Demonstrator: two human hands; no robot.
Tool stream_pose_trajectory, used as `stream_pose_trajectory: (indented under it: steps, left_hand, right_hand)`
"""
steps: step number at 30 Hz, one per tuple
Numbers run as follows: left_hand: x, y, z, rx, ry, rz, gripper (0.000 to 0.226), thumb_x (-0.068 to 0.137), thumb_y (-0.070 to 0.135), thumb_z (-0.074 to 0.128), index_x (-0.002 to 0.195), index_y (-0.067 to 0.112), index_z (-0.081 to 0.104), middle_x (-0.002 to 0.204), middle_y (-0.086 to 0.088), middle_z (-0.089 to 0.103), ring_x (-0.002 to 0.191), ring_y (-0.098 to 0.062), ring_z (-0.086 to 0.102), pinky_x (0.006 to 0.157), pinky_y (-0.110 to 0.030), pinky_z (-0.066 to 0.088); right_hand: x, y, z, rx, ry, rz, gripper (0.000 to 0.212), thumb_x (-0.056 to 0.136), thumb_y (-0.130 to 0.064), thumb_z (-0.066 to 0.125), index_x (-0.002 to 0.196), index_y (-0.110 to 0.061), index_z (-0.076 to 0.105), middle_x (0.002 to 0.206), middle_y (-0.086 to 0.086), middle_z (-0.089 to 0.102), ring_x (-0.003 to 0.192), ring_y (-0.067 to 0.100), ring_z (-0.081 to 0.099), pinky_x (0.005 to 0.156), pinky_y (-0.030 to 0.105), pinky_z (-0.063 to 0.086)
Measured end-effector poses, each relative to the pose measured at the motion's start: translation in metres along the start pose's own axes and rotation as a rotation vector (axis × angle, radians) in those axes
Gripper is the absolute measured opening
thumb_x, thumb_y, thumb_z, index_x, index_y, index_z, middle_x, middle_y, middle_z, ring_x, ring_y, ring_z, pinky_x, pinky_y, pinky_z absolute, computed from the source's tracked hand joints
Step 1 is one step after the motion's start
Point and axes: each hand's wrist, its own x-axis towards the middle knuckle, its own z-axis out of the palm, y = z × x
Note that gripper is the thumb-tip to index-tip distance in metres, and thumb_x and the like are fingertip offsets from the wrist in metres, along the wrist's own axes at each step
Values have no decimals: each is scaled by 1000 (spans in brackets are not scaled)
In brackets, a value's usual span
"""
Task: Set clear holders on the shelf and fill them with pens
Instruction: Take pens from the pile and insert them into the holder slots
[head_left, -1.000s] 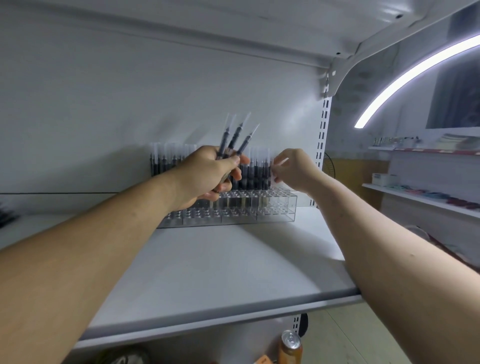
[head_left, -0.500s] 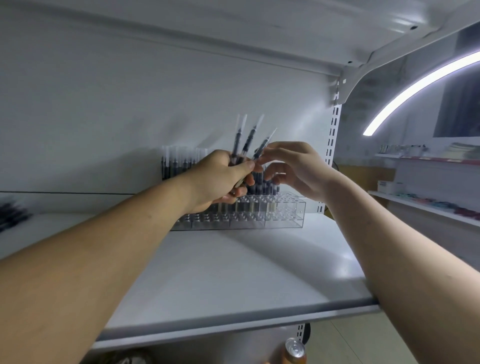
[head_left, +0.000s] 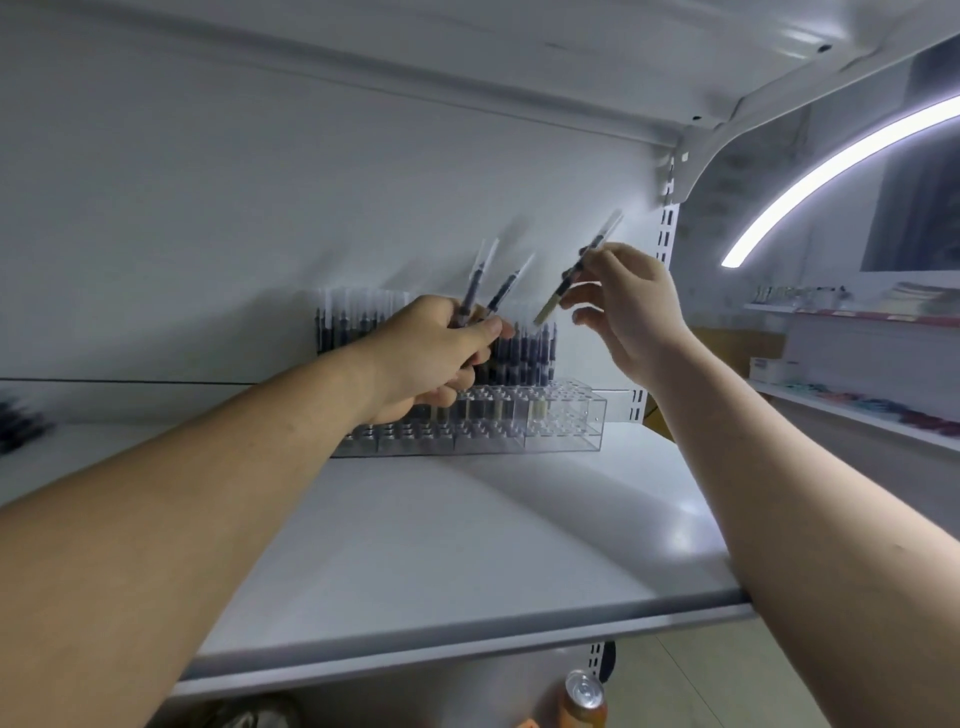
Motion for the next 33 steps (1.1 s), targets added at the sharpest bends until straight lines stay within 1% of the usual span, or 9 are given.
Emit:
stream_pose_trajectory:
  steps: [3, 6, 11, 15, 23, 26, 29, 31, 33]
  left_hand:
    - [2, -2, -2, 17, 4, -6, 23, 111, 27, 52, 122, 14, 67, 72, 4, 40, 53, -9, 31, 41, -21, 25]
    - [2, -3, -3, 6, 19, -7, 23, 111, 28, 51, 121, 13, 66, 73, 3, 39, 53, -9, 30, 41, -21, 24]
    - [2, -2, -2, -1, 27, -5, 23, 111, 27, 51, 122, 12, 65, 73, 3, 39, 55, -11, 30, 41, -22, 23]
    - [2, 0, -1, -42, 24, -12, 27, 112, 28, 47, 125, 10, 63, 73, 3, 40, 54, -10, 31, 41, -22, 21]
    - [2, 2, -2, -145, -15, -47, 36, 108, 31, 44, 132, 10, 60, 75, 1, 41, 57, -12, 31, 44, -24, 19]
    - [2, 3, -2, -132, -15, -47, 35, 108, 30, 44, 132, 11, 60, 76, 1, 41, 57, -12, 32, 46, -25, 19]
    - [2, 2, -2, -129, -6, -51, 33, 108, 28, 45, 131, 11, 60, 78, 0, 40, 57, -13, 32, 45, -25, 20]
    - [2, 1, -2, -123, -7, -49, 32, 108, 27, 44, 131, 11, 60, 78, 0, 41, 57, -13, 32, 45, -25, 21]
    - [3, 0, -2, -113, -7, -45, 32, 109, 27, 44, 131, 10, 60, 78, 0, 41, 57, -12, 33, 44, -25, 22]
  right_hand:
    - [5, 9, -7, -462, 120, -131, 12, 105, -17, 55, 111, -10, 61, 85, 4, 71, 62, 12, 66, 58, 29, 48]
    - [4, 16, -10, -681, 66, -121, 16, 106, -19, 53, 117, -8, 59, 94, 5, 71, 58, 2, 65, 47, 10, 41]
    - [2, 20, -11, -744, 31, -76, 19, 107, -16, 50, 119, -2, 57, 104, 10, 70, 68, 10, 70, 45, 10, 40]
    - [1, 21, -8, -769, -1, -25, 9, 107, -13, 50, 109, -8, 57, 99, 15, 74, 75, 21, 74, 71, 40, 58]
    - [-1, 30, -6, -833, -125, 54, 12, 108, -15, 53, 113, -6, 57, 88, 11, 74, 84, 35, 76, 78, 52, 59]
    - [-2, 34, -8, -871, -171, 91, 14, 108, -20, 55, 115, -9, 57, 85, 7, 76, 83, 41, 74, 65, 45, 57]
    - [-2, 34, -9, -907, -167, 92, 18, 108, -21, 56, 117, -7, 59, 82, 7, 76, 55, 21, 62, 42, 25, 41]
    - [-1, 36, -11, -931, -181, 99, 18, 106, -20, 58, 108, -3, 63, 80, 8, 77, 50, 16, 59, 38, 21, 37]
    - [-1, 36, -12, -980, -200, 90, 20, 102, -19, 63, 96, -2, 70, 78, 8, 79, 57, 25, 66, 43, 22, 45]
